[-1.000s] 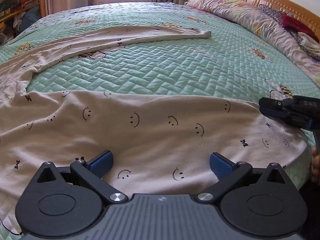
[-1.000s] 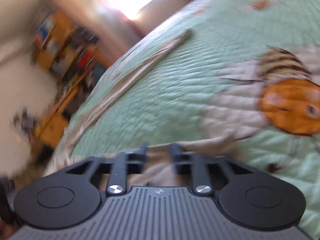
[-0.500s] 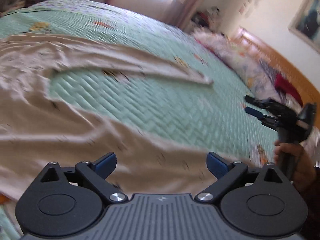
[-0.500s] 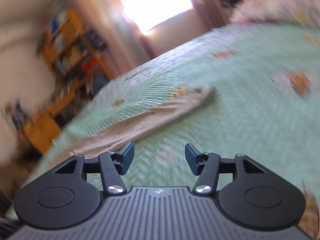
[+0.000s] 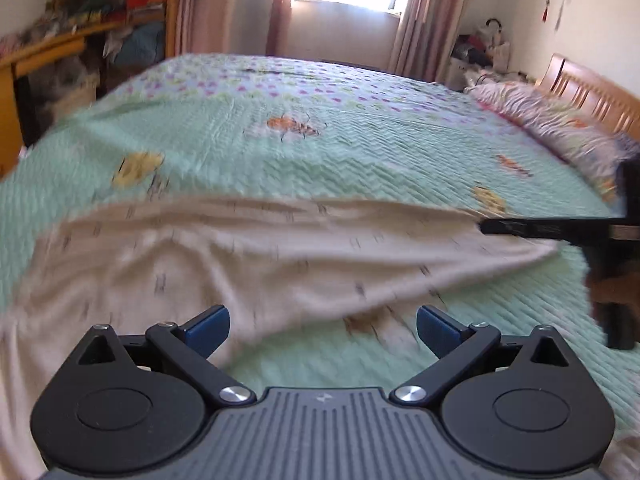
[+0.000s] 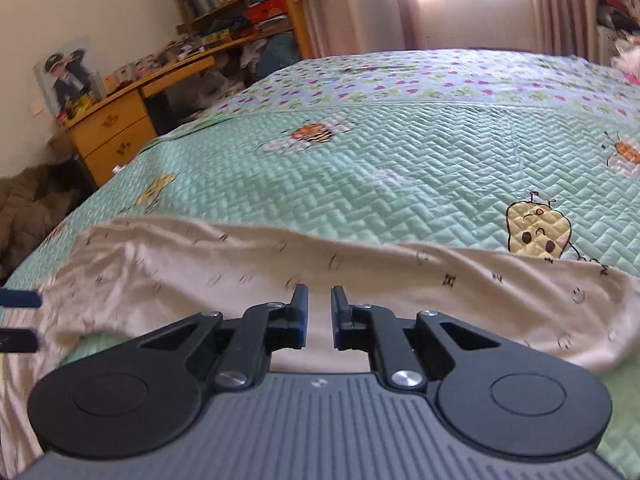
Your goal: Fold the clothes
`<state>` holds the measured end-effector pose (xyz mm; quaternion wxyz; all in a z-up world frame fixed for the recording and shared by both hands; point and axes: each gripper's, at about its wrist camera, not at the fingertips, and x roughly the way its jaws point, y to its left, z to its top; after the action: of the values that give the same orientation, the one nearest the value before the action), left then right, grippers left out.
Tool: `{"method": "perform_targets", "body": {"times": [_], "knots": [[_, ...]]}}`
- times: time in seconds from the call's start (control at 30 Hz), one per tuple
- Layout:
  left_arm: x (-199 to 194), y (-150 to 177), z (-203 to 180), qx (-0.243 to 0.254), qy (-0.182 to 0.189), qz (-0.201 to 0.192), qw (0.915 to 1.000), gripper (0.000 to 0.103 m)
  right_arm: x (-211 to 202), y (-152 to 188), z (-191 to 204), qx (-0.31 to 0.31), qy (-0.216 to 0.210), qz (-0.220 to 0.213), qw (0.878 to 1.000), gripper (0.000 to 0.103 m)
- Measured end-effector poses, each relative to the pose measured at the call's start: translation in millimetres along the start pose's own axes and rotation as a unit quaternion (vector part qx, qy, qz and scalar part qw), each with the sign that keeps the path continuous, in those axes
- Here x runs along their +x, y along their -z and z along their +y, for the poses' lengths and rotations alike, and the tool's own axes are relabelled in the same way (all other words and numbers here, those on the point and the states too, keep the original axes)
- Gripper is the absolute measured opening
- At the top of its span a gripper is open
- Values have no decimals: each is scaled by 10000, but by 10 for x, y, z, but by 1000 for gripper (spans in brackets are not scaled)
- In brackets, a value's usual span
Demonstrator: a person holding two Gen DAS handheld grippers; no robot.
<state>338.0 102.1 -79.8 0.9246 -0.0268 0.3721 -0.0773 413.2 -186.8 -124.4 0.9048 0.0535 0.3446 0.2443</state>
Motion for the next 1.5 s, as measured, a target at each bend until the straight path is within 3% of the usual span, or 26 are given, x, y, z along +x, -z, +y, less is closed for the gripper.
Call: {"method": "perform_targets", "body": {"times": [0.03,0.13,0.2,0.27,0.33,0.37,0.47,0.53,0.6,0.67,0.8,0.93,1.0,1.07,1.17,1.23,1.33,1.4,1.5], "knots": [[173,-70,-57,205,-56,87,9997,100,57,-2,-41,51,72,71,9999,13],[707,-237,-248,924,-245,373,9947,102,200,192,-168,162,-51,873,9960,13],[1063,-207,-225,687,267,1279,9890,91,165,322,-195,106,-238,1224,9921,13],[1040,-109,-245,904,671,1368,9842,100,60,326,-218,154,-416,1361,9897,13],[917,-41,-231,1020,902,1466,9798,100,15,287,-212,86,-502,1375,9892,16],[852,-25,-180,914,1014,1479,9795,100,4,220,-193,120,-584,1164,9914,17],[692,-116,72,115,1261,1147,9853,96,14,0,-140,338,-825,461,9950,17],[585,-216,251,-453,1345,779,9868,96,206,-122,-93,613,-994,226,9929,22],[467,-303,425,-898,1269,365,9872,96,541,-131,-46,744,-1162,606,9886,32],[360,-350,562,-1113,1133,195,9871,96,823,21,-23,1064,-1565,1631,9683,33],[107,-241,806,-1507,1205,0,9812,100,556,28,45,567,-2211,1934,9542,33],[-30,33,931,-2076,1439,-279,9672,102,597,-202,-45,862,-2073,1197,9671,35],[91,128,977,-2286,1377,-209,9635,102,781,-248,-62,1107,-1981,976,9690,37],[214,171,1063,-2419,1271,-70,9619,101,1020,-49,47,1388,-2341,1684,9474,36],[281,186,1194,-2373,1311,25,9626,102,817,182,299,870,-2638,1973,9402,36],[338,191,1263,-2333,1301,139,9636,102,702,142,322,736,-2769,2072,9354,36],[424,246,1332,-2456,1209,325,9612,102,662,-97,280,756,-2608,1506,9506,36],[412,300,1376,-2555,1174,334,9591,101,783,-174,290,983,-2700,1192,9504,37],[317,376,1461,-2636,1070,325,9581,99,1083,20,523,952,-2859,1805,9363,37]]}}
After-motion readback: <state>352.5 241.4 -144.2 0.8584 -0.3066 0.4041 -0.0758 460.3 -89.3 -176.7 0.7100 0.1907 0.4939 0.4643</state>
